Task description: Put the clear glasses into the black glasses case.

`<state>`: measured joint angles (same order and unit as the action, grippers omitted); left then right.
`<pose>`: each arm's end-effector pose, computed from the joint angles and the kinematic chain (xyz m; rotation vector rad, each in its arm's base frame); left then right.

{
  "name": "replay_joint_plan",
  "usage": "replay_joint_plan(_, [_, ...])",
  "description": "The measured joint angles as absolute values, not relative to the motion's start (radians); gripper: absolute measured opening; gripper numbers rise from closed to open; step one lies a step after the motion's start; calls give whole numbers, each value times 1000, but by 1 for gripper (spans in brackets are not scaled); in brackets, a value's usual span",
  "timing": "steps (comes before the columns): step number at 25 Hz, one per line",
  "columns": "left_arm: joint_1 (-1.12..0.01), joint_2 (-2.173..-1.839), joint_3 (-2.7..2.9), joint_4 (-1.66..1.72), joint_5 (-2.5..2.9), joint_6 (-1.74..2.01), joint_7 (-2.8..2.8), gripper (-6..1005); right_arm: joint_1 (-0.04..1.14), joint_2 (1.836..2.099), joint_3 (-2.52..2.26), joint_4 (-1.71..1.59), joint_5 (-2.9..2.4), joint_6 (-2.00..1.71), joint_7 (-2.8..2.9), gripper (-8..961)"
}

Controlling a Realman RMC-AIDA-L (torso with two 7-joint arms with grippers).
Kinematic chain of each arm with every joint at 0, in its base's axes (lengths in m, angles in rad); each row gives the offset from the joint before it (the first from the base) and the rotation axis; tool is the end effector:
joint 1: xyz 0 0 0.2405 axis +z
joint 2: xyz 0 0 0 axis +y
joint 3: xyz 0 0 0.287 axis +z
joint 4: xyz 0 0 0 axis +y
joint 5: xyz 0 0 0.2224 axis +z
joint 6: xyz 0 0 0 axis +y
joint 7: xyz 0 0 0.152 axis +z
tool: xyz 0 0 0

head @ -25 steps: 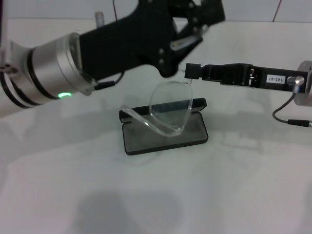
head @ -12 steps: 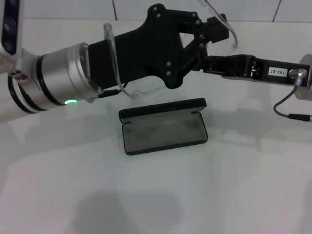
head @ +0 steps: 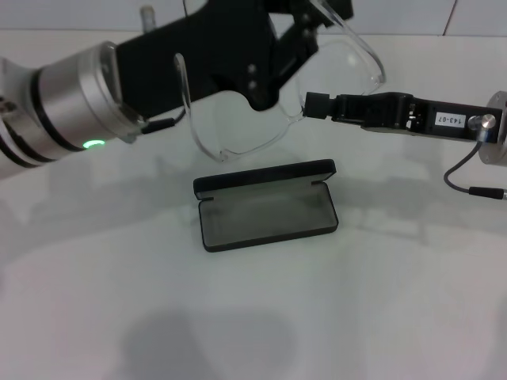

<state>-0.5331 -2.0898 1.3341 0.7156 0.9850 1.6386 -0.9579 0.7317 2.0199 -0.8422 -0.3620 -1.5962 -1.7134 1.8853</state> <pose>-0.1459 0.3490 -0.0194 -2.4573 0.2259 -1.5372 0.1968 0.3791 -0.0268 2.4124 -1.1698 -1.1829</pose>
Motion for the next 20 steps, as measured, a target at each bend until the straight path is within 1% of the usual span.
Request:
replay_joint_plan(4, [-514,-2089,1319,755,984,1639,-965,40,726,2017,-842,-362,-1599,-1698,1885,45])
replay_joint_plan(7, [-477,-2086,1289,793,988,1638,-970,40,721,2015,-841,-364,-1598,-1696,1885,45])
replay_joint_plan(13, [-422,-2084,1220,796,997,1638,-971,41,718,2010,-834,-371,-1594,-1702,1889,44])
replay_joint_plan(20, [-384,-2079,1206,796,1025,1638,-988,41,718,2004,-832,-374,-1593,-1698,1890,44])
